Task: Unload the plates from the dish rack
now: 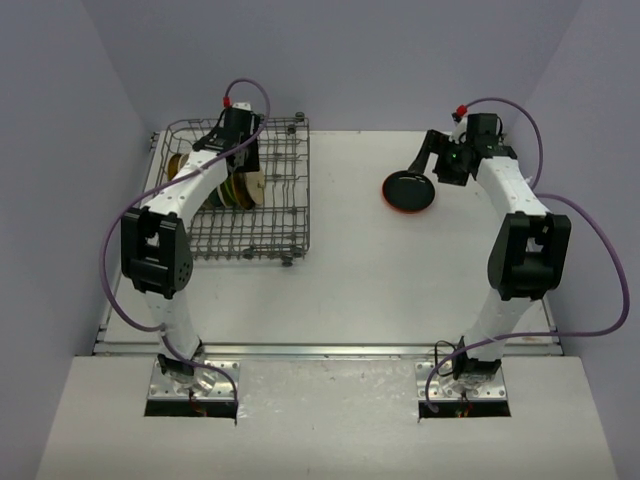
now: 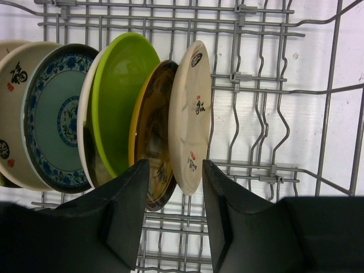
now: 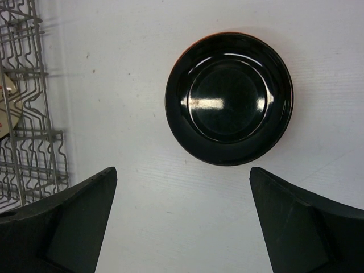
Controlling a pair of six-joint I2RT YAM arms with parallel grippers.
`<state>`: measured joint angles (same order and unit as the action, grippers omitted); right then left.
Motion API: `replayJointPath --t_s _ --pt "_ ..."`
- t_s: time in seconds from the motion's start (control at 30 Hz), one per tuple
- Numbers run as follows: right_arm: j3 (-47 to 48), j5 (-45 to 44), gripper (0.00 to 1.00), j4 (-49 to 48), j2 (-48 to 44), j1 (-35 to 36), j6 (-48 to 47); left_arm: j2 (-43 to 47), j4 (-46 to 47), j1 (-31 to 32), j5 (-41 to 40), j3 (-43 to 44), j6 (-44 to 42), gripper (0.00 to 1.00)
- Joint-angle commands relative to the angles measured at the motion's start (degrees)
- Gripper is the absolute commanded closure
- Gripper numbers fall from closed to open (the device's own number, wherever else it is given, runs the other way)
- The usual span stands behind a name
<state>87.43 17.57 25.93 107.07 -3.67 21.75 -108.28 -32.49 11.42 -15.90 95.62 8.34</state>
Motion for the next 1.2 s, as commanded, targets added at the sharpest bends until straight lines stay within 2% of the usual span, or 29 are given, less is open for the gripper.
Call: replayJointPath --t_s 0.0,0.37,0.53,0.73,0.93,1.07,1.17 --pt "-1.1 1.3 0.01 -1.7 -3.0 0.4 0.6 -2.7 0.5 0.6 -2.0 4.5 0.0 0.6" --pt "-2.2 2.5 0.01 -2.1 -3.7 0.4 1.4 -8.5 -0.8 0.9 -4.1 7.9 0.5 0.73" --pt "-3.1 3.4 0.01 -2.3 -4.3 0.5 1.6 -7.9 -0.9 1.2 -5.5 8.2 0.5 0.85" --pt "-2.9 4.4 0.01 -2.1 -5.0 1.0 1.8 -3.2 -1.5 2.4 -8.6 10.2 -0.3 0.99" --pt "-2.7 5.8 0.01 -2.2 -6.1 1.5 1.8 4.4 -0.9 3.2 -9.5 9.6 -0.8 1.0" --pt "-2.7 7.5 0.01 -2.9 -6.7 1.9 2.1 10.1 0.6 3.3 -7.3 7.4 -0.6 1.0" --pt "-3.7 13.5 0.02 -5.5 -7.6 2.2 2.9 13.6 2.8 3.3 0.8 3.5 0.0 1.0"
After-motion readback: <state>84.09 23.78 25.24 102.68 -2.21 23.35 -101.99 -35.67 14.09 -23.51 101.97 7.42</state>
